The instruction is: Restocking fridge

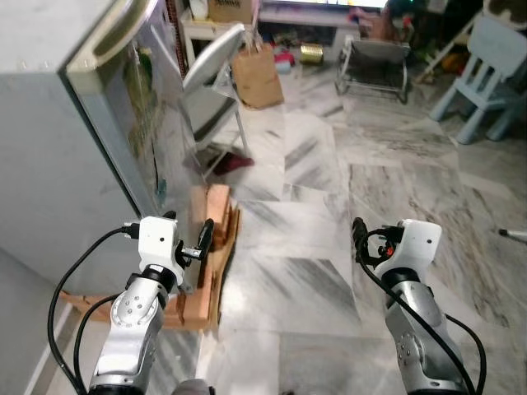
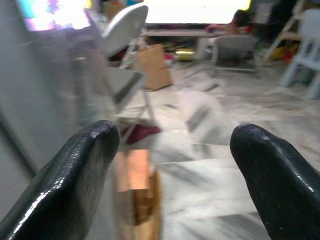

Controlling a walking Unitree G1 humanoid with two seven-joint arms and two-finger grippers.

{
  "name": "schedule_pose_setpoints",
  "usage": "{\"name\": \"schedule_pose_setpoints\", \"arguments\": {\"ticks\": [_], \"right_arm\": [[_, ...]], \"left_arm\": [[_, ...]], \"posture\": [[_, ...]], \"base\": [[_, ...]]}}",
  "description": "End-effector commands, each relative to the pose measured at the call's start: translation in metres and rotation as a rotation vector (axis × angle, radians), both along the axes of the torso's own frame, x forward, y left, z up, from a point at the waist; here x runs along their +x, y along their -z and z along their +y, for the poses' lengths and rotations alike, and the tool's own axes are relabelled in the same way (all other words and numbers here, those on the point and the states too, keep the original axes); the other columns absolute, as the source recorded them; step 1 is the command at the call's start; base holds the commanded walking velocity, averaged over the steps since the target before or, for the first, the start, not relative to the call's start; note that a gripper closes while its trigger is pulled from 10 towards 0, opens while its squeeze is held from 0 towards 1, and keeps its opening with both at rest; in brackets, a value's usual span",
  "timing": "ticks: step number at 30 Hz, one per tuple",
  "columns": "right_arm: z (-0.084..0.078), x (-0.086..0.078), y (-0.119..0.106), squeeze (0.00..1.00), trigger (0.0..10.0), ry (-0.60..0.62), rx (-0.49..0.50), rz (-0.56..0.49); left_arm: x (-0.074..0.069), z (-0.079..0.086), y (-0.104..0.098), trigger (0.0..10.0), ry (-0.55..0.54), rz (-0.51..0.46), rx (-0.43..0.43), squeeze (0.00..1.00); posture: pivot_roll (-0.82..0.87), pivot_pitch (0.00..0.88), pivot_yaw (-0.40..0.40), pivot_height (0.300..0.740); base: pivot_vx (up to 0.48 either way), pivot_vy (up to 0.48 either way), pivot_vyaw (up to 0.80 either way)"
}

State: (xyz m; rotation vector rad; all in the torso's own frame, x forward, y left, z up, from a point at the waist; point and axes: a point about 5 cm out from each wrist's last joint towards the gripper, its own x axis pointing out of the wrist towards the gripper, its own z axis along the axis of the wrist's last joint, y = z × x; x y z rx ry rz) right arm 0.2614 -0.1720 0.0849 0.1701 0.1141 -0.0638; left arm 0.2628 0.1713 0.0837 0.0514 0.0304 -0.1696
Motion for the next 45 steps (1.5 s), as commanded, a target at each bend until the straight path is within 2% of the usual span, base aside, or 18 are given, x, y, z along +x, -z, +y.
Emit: {"name": "schedule_pose_setpoints", "arguments": {"ticks": [1, 7, 11, 13, 14, 15, 16, 17, 24, 29, 37, 39, 45], "right_arm": [[0.002, -0.001, -0.001, 0.0, 10.0, -0.007, -0.003, -0.003], [0.002, -0.003, 0.001, 0.0, 10.0, -0.013, -0.002, 0.005], [0.002, -0.003, 0.001, 0.0, 10.0, -0.02, -0.002, 0.013], [0.003, -0.004, 0.004, 0.0, 10.0, -0.037, 0.022, 0.028], [0.003, -0.004, 0.004, 0.0, 10.0, -0.037, 0.022, 0.028], [0.005, -0.005, 0.005, 0.0, 10.0, -0.051, 0.026, 0.036], [0.005, -0.005, 0.005, 0.0, 10.0, -0.051, 0.026, 0.036], [0.006, -0.005, 0.005, 0.0, 10.0, -0.062, 0.03, 0.037], [0.005, -0.008, 0.001, 0.0, 10.0, -0.082, 0.004, 0.019], [0.004, -0.01, 0.001, 0.0, 10.0, -0.075, 0.007, 0.023], [0.003, -0.011, 0.002, 0.0, 10.0, -0.076, 0.006, 0.032], [0.001, -0.013, 0.003, 0.0, 10.0, -0.074, 0.001, 0.042], [-0.001, -0.017, 0.006, 0.0, 10.0, -0.071, -0.008, 0.064]], "left_arm": [[0.0, 0.004, 0.0, 10.0, -0.031, 0.006, 0.013, 0.0], [0.006, 0.03, 0.002, 10.0, -0.201, 0.04, 0.003, 0.0], [0.013, 0.035, -0.001, 10.0, -0.231, 0.031, 0.014, 0.0], [0.025, 0.035, -0.002, 10.0, -0.236, 0.03, -0.004, 0.0], [0.025, 0.035, -0.002, 10.0, -0.236, 0.03, -0.004, 0.0], [0.036, 0.035, -0.003, 10.0, -0.238, 0.03, -0.003, 0.0], [0.036, 0.035, -0.003, 10.0, -0.238, 0.03, -0.003, 0.0], [0.043, 0.034, -0.005, 10.0, -0.24, 0.028, -0.008, 0.0], [0.06, 0.037, -0.012, 10.0, -0.242, 0.016, -0.01, 0.0], [0.064, 0.038, -0.011, 10.0, -0.24, 0.013, -0.006, 0.0], [0.066, 0.033, -0.007, 10.0, -0.22, 0.016, -0.01, 0.0], [0.068, 0.026, -0.008, 10.0, -0.172, 0.013, -0.04, 0.0], [0.071, 0.016, -0.007, 10.0, -0.102, 0.018, -0.034, 0.0]], "posture": [[0.05, 0.079, -0.033, 0.74], [0.04, 0.08, -0.034, 0.74], [0.04, 0.085, -0.037, 0.74], [0.04, 0.087, -0.041, 0.74], [0.04, 0.087, -0.041, 0.74], [0.03, 0.086, -0.043, 0.74], [0.03, 0.086, -0.043, 0.74], [0.02, 0.085, -0.043, 0.74], [0.01, 0.09, -0.041, 0.74], [0.01, 0.097, -0.041, 0.74], [0.0, 0.108, -0.047, 0.74], [0.0, 0.113, -0.048, 0.74], [-0.01, 0.127, -0.048, 0.74]], "base": [[0.0, 0.0, 0.0], [0.0, 0.0, 0.0], [0.0, 0.0, 0.0], [0.0, 0.0, 0.0], [0.0, 0.0, 0.0], [0.0, 0.0, 0.0], [0.0, 0.0, 0.0], [0.0, 0.0, 0.0], [0.0, 0.0, 0.18], [0.0, 0.0, 0.72], [0.0, 0.0, 0.0], [0.0, 0.0, 0.0], [0.0, 0.0, 0.0]]}}
